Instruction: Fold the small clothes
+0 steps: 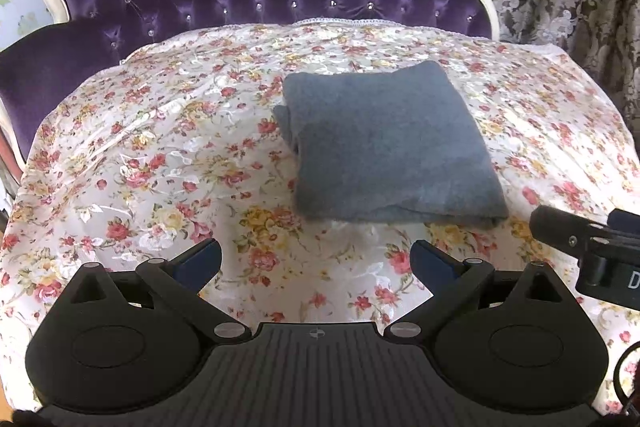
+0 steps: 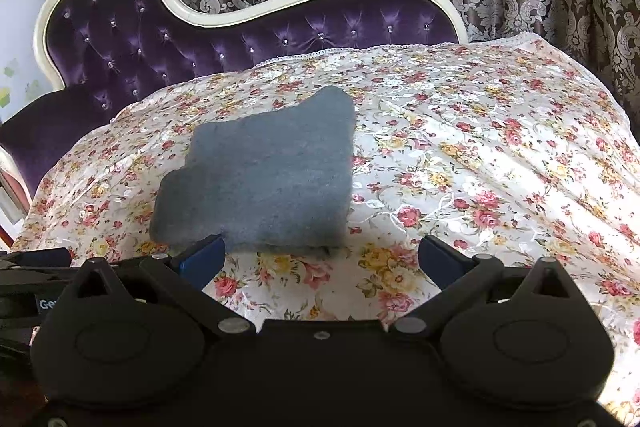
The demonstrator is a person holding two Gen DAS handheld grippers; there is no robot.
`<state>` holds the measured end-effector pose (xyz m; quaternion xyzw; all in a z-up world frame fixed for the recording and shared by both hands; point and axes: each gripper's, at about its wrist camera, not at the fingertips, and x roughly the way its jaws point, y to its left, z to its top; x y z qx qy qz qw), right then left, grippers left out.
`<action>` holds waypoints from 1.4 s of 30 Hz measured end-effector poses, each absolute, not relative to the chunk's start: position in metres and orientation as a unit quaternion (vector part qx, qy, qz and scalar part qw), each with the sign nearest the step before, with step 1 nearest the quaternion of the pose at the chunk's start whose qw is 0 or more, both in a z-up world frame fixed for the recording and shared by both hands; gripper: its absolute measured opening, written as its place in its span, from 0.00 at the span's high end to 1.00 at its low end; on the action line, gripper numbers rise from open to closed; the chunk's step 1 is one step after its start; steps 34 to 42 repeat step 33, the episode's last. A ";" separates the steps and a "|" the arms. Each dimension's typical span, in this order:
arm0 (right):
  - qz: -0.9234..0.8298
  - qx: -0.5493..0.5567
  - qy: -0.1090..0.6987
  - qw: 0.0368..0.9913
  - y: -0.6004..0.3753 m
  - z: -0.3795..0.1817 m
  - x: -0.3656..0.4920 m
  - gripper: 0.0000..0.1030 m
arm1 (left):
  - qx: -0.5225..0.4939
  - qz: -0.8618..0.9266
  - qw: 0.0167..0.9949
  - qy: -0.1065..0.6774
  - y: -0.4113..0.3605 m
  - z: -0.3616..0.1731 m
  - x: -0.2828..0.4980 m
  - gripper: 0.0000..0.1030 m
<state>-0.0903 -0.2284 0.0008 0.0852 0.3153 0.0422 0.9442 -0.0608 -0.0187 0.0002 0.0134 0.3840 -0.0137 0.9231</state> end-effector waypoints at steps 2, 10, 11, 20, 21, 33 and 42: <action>0.042 0.083 0.315 0.945 -0.227 0.001 -0.091 0.01 | 0.012 -0.014 0.922 0.387 -0.018 -0.001 -0.061 0.01; 0.045 0.089 0.321 0.942 -0.228 0.000 -0.087 0.01 | 0.010 -0.016 0.919 0.393 -0.019 -0.001 -0.058 0.01; 0.046 0.090 0.322 0.941 -0.228 0.000 -0.087 0.01 | 0.009 -0.016 0.919 0.394 -0.019 -0.001 -0.057 0.01; 0.049 0.097 0.328 0.939 -0.227 -0.002 -0.081 0.01 | 0.012 -0.019 0.917 0.399 -0.021 -0.002 -0.053 0.01; 0.049 0.097 0.329 0.938 -0.227 -0.002 -0.081 0.01 | 0.012 -0.020 0.917 0.399 -0.022 -0.002 -0.052 0.01; 0.051 0.103 0.340 0.933 -0.226 -0.007 -0.074 0.01 | 0.015 -0.019 0.915 0.403 -0.020 -0.008 -0.046 0.01; 0.051 0.103 0.340 0.933 -0.226 -0.007 -0.074 0.01 | 0.015 -0.019 0.915 0.403 -0.020 -0.008 -0.046 0.01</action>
